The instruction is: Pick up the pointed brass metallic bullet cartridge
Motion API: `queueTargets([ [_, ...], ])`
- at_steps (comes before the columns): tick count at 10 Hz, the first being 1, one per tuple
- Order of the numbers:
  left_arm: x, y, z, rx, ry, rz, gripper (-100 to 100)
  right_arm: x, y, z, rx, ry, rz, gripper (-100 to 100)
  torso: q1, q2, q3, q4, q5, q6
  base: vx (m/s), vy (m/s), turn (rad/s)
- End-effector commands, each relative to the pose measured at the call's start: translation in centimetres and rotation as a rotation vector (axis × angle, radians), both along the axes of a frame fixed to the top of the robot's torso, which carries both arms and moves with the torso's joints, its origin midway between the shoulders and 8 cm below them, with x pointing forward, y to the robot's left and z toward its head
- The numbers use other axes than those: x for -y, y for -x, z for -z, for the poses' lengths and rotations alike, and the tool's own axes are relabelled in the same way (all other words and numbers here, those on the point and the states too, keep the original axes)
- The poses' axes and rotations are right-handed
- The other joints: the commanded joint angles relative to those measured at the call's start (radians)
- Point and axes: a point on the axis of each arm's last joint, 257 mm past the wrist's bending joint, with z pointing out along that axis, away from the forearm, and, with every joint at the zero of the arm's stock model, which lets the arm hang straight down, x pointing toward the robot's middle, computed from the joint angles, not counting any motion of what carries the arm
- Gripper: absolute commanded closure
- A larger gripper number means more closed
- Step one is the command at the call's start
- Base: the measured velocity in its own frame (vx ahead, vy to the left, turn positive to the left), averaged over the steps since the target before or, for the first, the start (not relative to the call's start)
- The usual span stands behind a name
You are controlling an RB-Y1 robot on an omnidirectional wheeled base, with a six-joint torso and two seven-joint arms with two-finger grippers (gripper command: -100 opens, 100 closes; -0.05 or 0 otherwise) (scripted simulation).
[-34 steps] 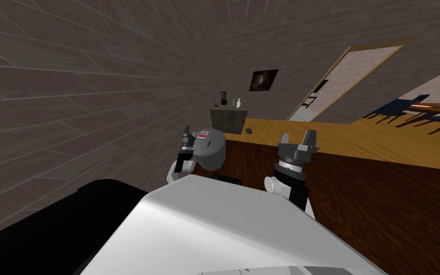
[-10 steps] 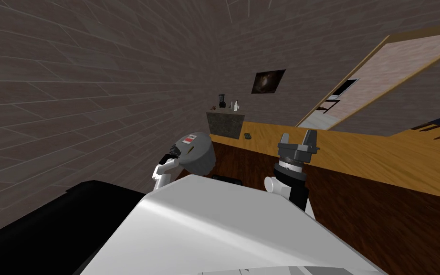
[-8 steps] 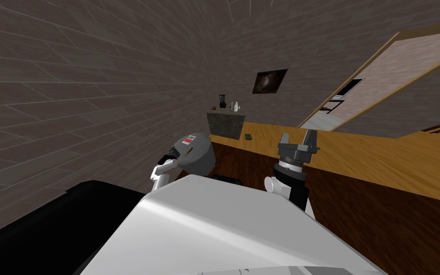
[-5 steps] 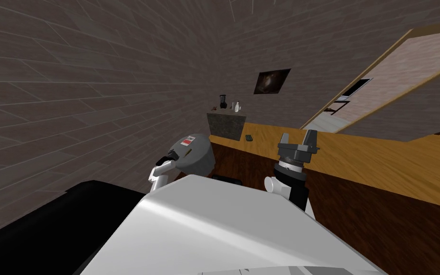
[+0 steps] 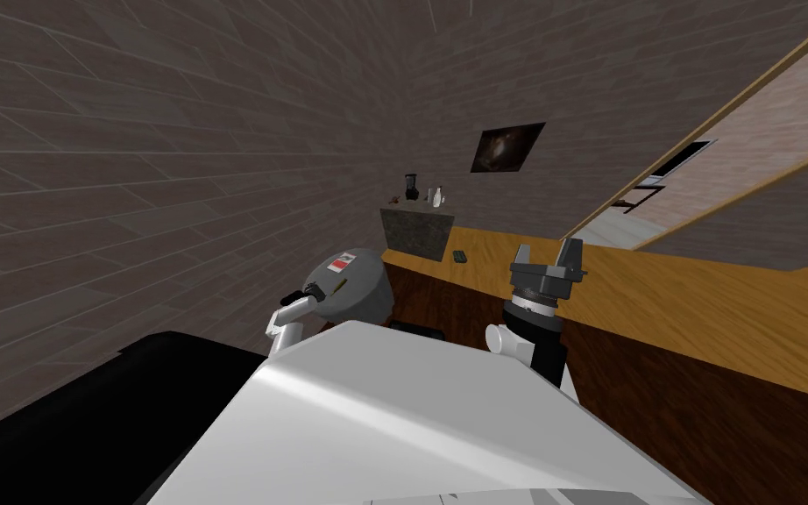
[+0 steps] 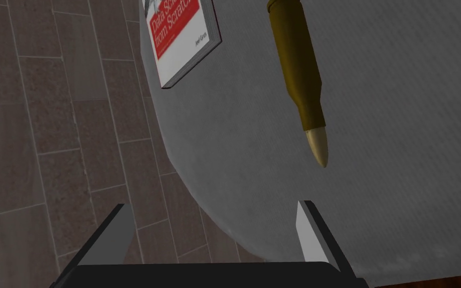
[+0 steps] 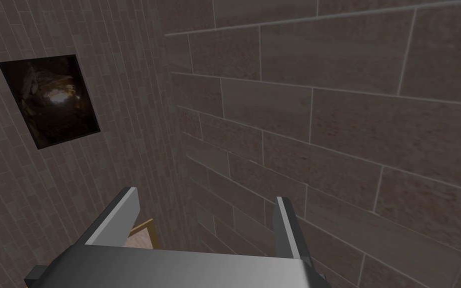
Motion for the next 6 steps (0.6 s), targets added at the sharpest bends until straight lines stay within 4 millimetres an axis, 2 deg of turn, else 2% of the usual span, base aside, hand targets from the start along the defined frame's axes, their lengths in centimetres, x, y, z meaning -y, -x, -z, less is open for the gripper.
queueTargets([
  [1, -0.9, 1.6, 1.1, -0.035, 0.046, -0.041, -100, 0.0, 0.0, 0.0, 0.0, 0.0, 0.0, 0, 0.0, 0.0, 0.0, 0.0, 0.0, 0.0, 0.158, -0.044, 0.069],
  [2, -0.7, 1.8, 1.5, -0.05, 0.06, -0.041, -100, 0.0, 0.0, 0.0, 0.0, 0.0, 0.0, 0, 0.0, -0.001, 0.0, 0.0, 0.0, 0.0, 0.139, -0.046, 0.041],
  [3, -1.2, 3.3, 2.4, -0.077, 0.096, -0.075, -100, 0.0, 0.0, 0.0, 0.0, 0.0, 0.0, 0, -0.001, 0.0, 0.0, 0.0, 0.0, 0.0, 0.154, -0.038, 0.073],
  [4, -1.0, 3.5, 2.7, -0.088, 0.106, -0.076, -100, 0.0, 0.0, 0.0, 0.0, 0.0, 0.0, 0, 0.0, -0.001, 0.0, 0.0, 0.0, 0.0, 0.152, -0.005, 0.045],
  [5, -1.5, 4.9, 3.5, -0.115, 0.141, -0.109, -100, 0.0, 0.0, 0.0, 0.0, 0.0, 0.0, 0, 0.002, -0.001, 0.0, 0.0, 0.0, 0.0, 0.189, -0.023, 0.057],
  [6, -1.3, 5.1, 3.7, -0.124, 0.151, -0.109, -100, 0.0, 0.0, 0.0, 0.0, 0.0, 0.0, 0, 0.001, -0.003, -0.001, -0.001, 0.0, 0.0, 0.14, -0.051, 0.041],
])
